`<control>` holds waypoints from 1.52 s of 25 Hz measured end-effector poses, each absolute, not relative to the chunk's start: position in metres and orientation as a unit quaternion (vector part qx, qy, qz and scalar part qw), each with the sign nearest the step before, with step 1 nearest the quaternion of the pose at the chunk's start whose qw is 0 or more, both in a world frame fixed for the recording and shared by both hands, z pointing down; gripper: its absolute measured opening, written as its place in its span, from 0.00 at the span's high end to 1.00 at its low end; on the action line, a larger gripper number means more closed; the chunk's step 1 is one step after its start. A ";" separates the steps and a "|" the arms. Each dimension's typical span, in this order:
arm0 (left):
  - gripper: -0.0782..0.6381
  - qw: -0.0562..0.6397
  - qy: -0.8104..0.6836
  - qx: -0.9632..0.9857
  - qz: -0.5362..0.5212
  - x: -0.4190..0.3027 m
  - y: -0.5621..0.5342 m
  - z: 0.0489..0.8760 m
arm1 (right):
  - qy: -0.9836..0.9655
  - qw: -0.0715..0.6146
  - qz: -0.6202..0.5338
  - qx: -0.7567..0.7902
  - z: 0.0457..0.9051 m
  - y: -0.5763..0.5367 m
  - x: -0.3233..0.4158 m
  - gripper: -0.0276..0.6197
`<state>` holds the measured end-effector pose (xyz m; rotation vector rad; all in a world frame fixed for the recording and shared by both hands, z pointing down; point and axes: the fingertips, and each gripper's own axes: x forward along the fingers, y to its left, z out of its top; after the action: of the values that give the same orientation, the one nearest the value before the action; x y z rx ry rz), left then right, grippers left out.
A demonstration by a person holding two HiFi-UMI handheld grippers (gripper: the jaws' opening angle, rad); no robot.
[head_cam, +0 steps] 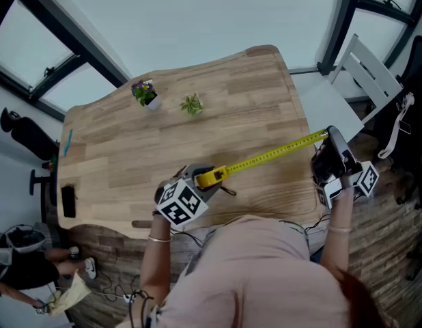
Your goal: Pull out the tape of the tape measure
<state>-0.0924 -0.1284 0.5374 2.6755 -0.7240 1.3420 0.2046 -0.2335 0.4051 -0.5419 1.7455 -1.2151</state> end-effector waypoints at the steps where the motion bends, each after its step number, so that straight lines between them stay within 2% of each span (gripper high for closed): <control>1: 0.66 0.031 -0.234 0.869 0.435 -0.091 -0.129 0.537 | 0.708 0.455 -0.495 -0.218 0.405 -0.234 0.203 0.94; 10: 0.66 0.034 -0.227 0.870 0.437 -0.082 -0.129 0.537 | 0.704 0.451 -0.512 -0.198 0.410 -0.233 0.180 0.95; 14: 0.66 0.036 -0.228 0.861 0.453 -0.088 -0.129 0.541 | 0.683 0.487 -0.512 -0.184 0.408 -0.236 0.182 0.96; 21: 0.65 0.062 -0.244 0.848 0.467 -0.110 -0.121 0.554 | 0.690 0.488 -0.498 -0.195 0.407 -0.235 0.191 0.96; 30: 0.65 0.081 -0.265 0.855 0.438 -0.115 -0.122 0.555 | 0.705 0.460 -0.494 -0.216 0.414 -0.232 0.182 0.96; 38: 0.65 0.093 -0.278 0.858 0.423 -0.120 -0.126 0.547 | 0.747 0.396 -0.470 -0.255 0.417 -0.231 0.165 0.96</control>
<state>-0.1202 -0.1256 0.5466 2.5462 -0.8248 1.2552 0.1645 -0.2310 0.4175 -0.6454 1.8920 -1.1898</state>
